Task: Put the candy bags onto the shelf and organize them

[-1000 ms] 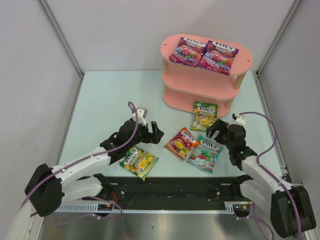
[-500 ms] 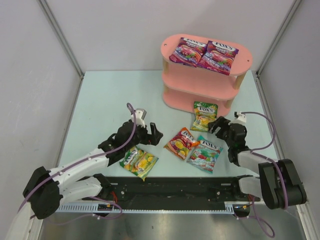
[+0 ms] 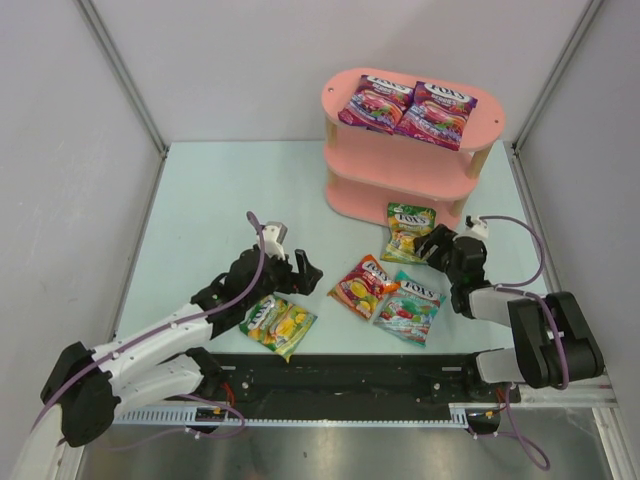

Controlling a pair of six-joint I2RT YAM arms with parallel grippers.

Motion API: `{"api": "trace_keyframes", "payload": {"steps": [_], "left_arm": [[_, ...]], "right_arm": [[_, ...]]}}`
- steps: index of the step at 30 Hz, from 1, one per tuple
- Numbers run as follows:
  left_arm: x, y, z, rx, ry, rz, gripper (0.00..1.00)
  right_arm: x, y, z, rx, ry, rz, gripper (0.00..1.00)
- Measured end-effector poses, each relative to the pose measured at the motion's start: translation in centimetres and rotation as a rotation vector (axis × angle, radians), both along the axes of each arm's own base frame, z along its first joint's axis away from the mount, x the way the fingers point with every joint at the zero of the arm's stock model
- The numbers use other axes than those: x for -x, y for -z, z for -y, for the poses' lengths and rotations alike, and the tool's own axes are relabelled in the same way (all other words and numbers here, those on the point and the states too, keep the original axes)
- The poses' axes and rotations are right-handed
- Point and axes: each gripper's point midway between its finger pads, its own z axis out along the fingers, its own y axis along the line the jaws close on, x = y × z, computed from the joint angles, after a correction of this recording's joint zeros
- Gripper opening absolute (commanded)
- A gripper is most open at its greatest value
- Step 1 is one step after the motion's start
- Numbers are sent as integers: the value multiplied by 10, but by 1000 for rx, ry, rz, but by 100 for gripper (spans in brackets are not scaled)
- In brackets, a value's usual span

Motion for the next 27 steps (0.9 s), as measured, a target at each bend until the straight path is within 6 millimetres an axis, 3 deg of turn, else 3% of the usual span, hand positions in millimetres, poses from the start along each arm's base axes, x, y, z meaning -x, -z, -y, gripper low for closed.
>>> {"api": "trace_keyframes", "payload": {"steps": [14, 21, 27], "left_arm": [[1, 1, -1, 0, 1, 0, 94], [1, 2, -1, -4, 1, -4, 94], [1, 3, -1, -5, 1, -5, 94]], "right_arm": [[1, 26, -5, -17, 60, -66, 77], [-5, 29, -7, -39, 63, -57, 53], [-7, 26, -10, -50, 53, -46, 25]]}}
